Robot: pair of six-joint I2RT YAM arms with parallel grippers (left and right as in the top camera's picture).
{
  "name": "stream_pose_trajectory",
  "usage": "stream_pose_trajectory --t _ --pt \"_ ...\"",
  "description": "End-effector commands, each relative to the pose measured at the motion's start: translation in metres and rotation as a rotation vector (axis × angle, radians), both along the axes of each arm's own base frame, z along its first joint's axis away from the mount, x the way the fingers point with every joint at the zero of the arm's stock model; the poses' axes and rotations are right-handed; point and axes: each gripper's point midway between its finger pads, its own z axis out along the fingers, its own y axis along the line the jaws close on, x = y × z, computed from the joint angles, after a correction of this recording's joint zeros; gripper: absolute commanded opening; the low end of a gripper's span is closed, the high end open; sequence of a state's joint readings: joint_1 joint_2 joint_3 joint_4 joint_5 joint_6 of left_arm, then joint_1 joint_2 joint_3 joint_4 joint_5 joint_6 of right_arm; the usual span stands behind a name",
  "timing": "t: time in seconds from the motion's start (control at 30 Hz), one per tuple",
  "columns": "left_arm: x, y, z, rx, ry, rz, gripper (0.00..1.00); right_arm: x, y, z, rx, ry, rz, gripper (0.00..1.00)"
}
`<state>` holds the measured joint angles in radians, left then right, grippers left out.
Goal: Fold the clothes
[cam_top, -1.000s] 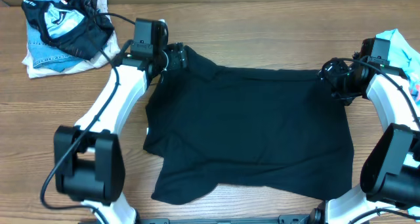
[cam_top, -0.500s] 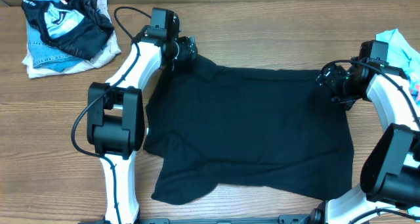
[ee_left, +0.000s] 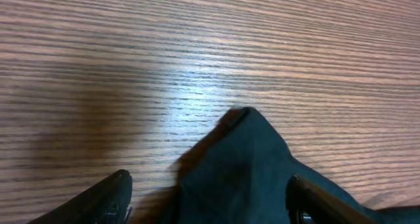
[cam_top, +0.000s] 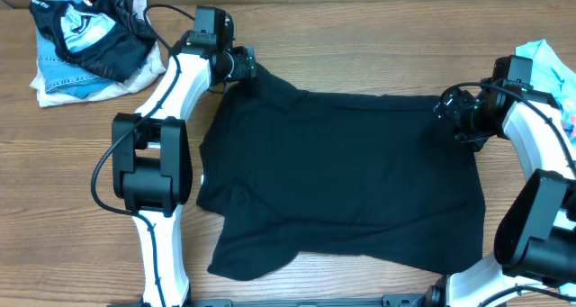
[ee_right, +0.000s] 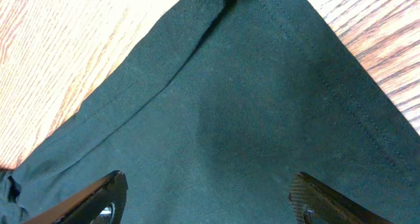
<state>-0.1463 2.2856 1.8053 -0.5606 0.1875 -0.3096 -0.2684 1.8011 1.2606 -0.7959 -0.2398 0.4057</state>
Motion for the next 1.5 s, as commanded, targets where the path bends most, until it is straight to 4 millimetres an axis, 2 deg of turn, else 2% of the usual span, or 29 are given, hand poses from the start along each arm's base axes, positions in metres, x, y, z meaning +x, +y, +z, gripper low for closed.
stream_pose_trajectory --t 0.0,0.13,0.3,0.43,0.63,0.67,0.8,0.93,1.13,1.33,1.47 --pt "0.005 -0.001 -0.007 0.014 -0.008 -0.035 0.76 0.005 0.0 0.006 -0.001 -0.022 0.012 0.83" --pt "0.003 -0.005 -0.015 -0.005 0.007 -0.058 0.73 0.005 0.0 0.006 -0.001 -0.023 0.012 0.83" --pt "0.004 -0.006 -0.015 -0.004 0.0 -0.064 0.67 0.005 0.0 0.006 -0.001 -0.022 0.011 0.83" --pt "0.004 -0.006 -0.015 -0.006 0.002 -0.066 0.54 0.005 0.0 0.006 -0.001 -0.023 0.011 0.83" --pt "0.003 -0.007 -0.016 -0.005 0.005 -0.073 0.23 0.005 0.0 0.006 -0.001 -0.023 0.012 0.83" --pt "0.002 -0.007 -0.016 -0.005 0.007 -0.074 0.14 0.005 0.0 0.006 -0.001 -0.024 0.011 0.83" --pt "0.001 -0.007 -0.017 -0.004 0.01 -0.074 0.04 0.007 -0.002 0.007 -0.007 -0.03 0.009 0.79" --pt "0.0 -0.006 -0.018 -0.001 0.018 -0.071 0.04 0.012 -0.005 0.009 -0.003 -0.045 -0.035 0.75" --pt "-0.002 0.0 -0.02 0.03 0.031 -0.052 0.04 0.025 -0.029 0.017 0.023 -0.113 -0.157 0.8" --pt "-0.002 0.0 -0.02 0.029 0.031 -0.052 0.04 0.04 -0.041 0.024 -0.042 -0.2 -0.093 0.82" --pt "-0.002 -0.001 -0.02 0.029 0.031 -0.053 0.04 0.051 -0.044 0.022 -0.052 -0.236 -0.092 0.76"
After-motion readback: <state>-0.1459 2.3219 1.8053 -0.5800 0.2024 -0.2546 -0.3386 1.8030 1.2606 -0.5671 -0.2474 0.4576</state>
